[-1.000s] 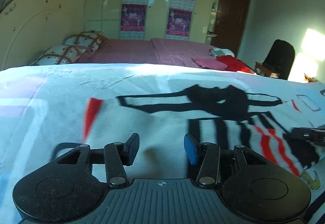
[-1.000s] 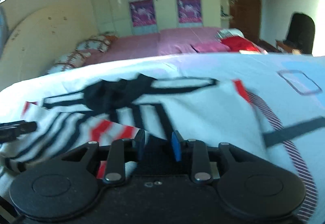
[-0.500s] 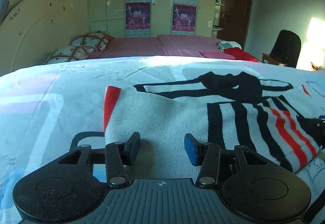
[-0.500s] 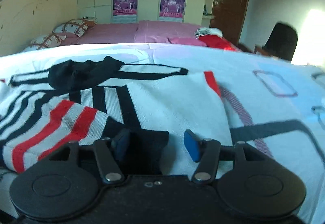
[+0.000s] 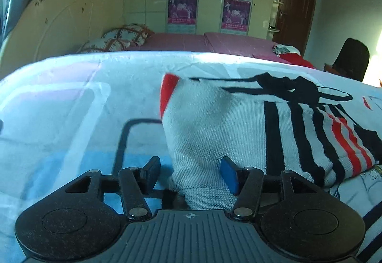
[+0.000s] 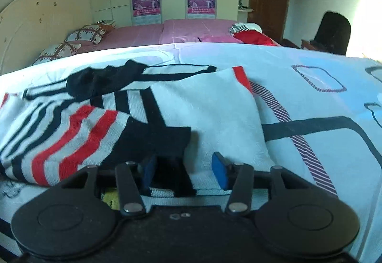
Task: Fold small clothes
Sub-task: 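Smooth the folded sweater side with the left gripper while the right gripper pats the sleeves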
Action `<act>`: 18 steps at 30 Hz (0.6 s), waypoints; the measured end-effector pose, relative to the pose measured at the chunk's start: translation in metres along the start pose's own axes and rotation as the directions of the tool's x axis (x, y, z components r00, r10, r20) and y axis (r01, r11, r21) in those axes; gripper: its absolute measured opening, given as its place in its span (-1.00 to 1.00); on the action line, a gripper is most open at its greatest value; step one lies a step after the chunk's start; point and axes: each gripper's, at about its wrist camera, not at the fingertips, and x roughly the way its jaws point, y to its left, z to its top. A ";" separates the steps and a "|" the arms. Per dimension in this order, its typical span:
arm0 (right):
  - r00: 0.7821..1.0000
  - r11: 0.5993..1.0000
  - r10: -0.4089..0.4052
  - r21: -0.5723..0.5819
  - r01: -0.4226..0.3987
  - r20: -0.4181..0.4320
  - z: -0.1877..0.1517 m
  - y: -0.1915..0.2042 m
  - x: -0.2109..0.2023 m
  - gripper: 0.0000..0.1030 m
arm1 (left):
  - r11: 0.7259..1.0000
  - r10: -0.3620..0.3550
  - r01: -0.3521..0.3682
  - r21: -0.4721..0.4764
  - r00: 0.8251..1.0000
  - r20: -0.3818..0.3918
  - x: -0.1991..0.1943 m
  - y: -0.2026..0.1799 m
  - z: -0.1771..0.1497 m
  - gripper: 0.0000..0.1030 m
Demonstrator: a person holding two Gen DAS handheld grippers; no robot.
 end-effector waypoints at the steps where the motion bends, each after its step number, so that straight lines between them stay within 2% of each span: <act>1: 1.000 1.000 0.004 0.022 -0.004 0.008 0.001 -0.003 -0.006 -0.06 | 1.000 -0.001 0.001 0.006 1.000 0.006 -0.006 0.000 0.000 0.09; 5: 1.000 0.997 0.008 0.072 -0.008 0.005 -0.008 -0.020 -0.030 -0.05 | 1.000 -0.010 0.010 0.015 1.000 0.003 -0.028 0.002 -0.010 0.22; 11: 1.000 0.991 0.001 0.131 -0.002 0.005 -0.040 -0.036 -0.074 -0.01 | 0.998 -0.036 0.035 0.043 0.999 0.007 -0.062 0.003 -0.029 0.38; 15: 1.000 0.984 0.024 0.177 -0.024 0.002 -0.059 -0.047 -0.102 0.21 | 0.996 -0.064 0.063 0.063 0.998 0.000 -0.088 0.005 -0.042 0.47; 18: 0.998 0.975 0.064 0.214 -0.061 -0.011 -0.070 -0.061 -0.120 0.22 | 0.995 -0.096 0.096 0.022 0.995 -0.012 -0.113 0.011 -0.053 0.47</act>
